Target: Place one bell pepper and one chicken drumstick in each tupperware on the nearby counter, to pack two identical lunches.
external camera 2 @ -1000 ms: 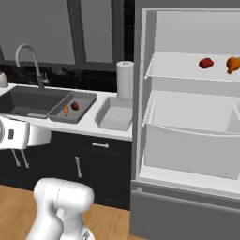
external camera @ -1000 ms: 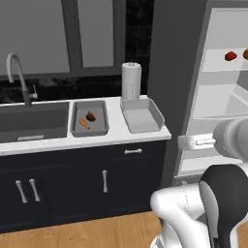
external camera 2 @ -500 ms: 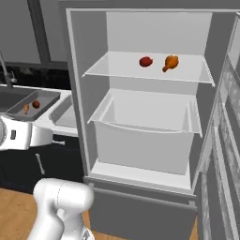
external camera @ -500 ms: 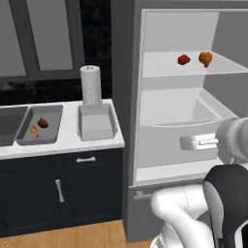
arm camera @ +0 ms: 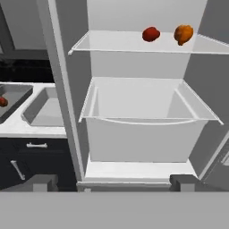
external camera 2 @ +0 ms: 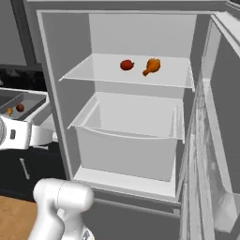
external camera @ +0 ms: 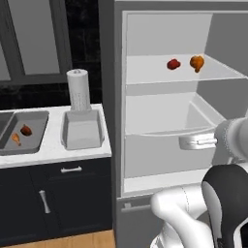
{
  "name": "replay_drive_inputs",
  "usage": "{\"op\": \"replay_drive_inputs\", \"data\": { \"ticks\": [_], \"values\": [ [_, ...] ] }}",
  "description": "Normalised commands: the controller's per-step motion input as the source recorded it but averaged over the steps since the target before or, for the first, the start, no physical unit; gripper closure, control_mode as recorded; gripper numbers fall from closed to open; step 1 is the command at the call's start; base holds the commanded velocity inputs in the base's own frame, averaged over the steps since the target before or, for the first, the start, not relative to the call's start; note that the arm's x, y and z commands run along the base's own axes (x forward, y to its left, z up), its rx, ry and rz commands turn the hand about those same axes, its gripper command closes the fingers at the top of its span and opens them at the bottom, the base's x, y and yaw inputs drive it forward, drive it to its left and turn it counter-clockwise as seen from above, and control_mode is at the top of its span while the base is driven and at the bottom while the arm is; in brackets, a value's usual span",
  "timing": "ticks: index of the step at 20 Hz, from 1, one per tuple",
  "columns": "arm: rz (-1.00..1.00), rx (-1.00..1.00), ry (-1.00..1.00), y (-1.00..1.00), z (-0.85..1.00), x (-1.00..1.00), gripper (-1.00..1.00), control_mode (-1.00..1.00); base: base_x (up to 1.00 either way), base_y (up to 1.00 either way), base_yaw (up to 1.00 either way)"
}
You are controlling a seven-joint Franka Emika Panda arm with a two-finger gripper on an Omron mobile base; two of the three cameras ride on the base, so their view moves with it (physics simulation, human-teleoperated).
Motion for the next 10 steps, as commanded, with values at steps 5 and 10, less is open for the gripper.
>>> {"op": "replay_drive_inputs", "data": {
  "ticks": [5, 10],
  "values": [
    [0.0, 0.0, 0.0, 0.0, 0.0, 0.0, -1.0, 1.0, 0.41, -0.52, -0.04],
    [0.0, 0.0, 0.0, 0.0, 0.0, 0.0, -1.0, 1.0, 0.61, -0.04, -0.2]
  ]
}}
